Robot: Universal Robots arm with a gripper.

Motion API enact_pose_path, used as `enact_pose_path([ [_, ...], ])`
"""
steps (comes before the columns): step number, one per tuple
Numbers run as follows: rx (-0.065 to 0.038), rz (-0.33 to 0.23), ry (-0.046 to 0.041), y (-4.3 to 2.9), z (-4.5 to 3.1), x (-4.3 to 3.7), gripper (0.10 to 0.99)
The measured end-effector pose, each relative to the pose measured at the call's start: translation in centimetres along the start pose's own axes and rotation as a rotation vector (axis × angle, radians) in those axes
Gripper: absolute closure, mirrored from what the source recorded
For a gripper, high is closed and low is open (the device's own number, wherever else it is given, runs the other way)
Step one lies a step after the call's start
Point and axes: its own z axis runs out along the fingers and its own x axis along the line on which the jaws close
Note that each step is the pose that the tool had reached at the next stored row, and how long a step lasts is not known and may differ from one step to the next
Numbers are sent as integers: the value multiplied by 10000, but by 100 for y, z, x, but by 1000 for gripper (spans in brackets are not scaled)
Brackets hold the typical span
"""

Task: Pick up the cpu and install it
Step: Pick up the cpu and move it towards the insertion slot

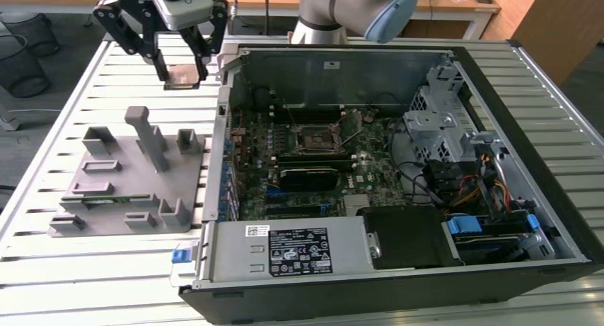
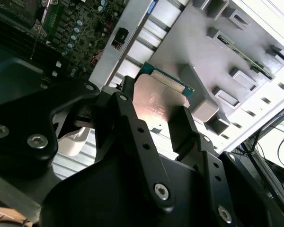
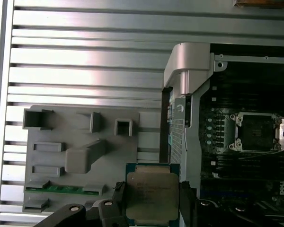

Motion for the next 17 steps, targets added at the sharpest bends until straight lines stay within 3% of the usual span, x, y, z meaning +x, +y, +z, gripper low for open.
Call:
enact_pose_path([
  [17, -1, 0, -1, -4, -2, -130, 549],
])
